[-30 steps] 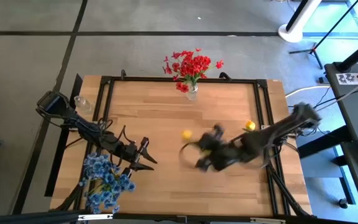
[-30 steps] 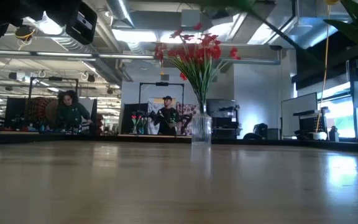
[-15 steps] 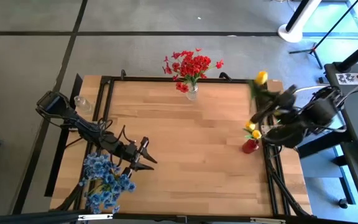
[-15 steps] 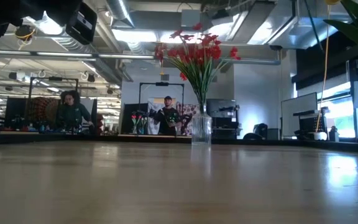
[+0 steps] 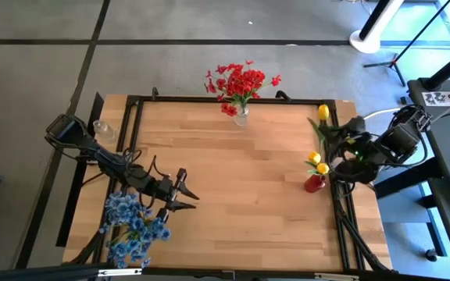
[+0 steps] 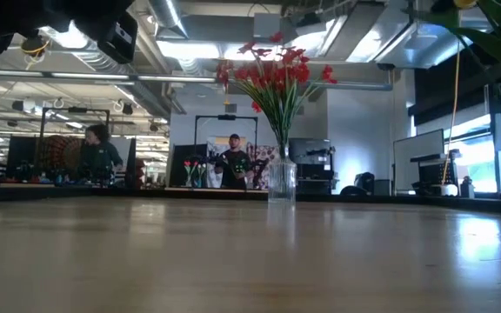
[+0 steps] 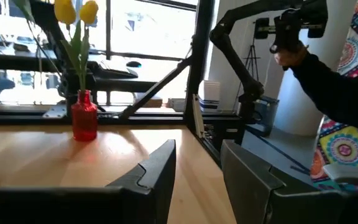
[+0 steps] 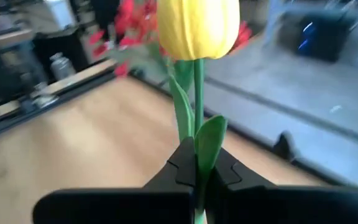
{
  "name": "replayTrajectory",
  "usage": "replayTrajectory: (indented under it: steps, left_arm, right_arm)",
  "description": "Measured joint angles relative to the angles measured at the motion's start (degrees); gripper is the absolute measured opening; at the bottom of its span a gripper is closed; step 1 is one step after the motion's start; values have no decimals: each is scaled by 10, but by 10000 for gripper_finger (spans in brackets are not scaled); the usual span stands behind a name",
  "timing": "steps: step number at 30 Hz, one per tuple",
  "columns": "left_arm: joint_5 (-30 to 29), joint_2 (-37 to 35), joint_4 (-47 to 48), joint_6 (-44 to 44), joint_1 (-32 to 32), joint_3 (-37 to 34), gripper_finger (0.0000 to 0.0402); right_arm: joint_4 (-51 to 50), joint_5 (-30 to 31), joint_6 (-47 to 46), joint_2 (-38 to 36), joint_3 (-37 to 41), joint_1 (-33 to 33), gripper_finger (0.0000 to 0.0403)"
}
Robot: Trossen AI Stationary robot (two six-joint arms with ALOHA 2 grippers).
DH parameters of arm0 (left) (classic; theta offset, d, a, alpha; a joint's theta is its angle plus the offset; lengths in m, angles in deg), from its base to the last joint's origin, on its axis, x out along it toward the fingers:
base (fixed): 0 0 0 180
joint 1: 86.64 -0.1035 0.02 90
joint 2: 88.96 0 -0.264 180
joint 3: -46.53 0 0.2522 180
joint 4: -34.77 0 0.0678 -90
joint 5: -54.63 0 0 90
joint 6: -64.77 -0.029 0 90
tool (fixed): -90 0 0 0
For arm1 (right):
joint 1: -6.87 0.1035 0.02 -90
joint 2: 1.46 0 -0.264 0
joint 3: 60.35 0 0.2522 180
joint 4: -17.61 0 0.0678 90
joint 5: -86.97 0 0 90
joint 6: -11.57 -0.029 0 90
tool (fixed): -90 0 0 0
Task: Sort flowers into vase by color
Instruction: Put the yellow flower into the red vase
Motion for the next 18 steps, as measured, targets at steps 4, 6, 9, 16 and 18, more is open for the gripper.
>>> replayTrajectory:
  steps: [4, 6, 9, 16, 18]
  left_arm:
    - [0, 0, -3, -24, -8, 0, 125]
    - [0, 0, -5, -36, -11, 0, 125]
    - [0, 0, -12, -54, -12, 0, 125]
    - [-6, 0, -31, -75, -11, 0, 125]
    - [-23, 0, -39, -75, -11, 0, 125]
  right_arm:
    - [31, -27, -11, -31, 23, 38, 3]
    - [34, -22, -10, -45, 17, 56, 3]
    - [39, -6, -10, -65, 3, 79, 3]
    - [56, -7, -9, -83, -4, 124, 3]
    - [55, -5, -9, -82, -4, 134, 3]
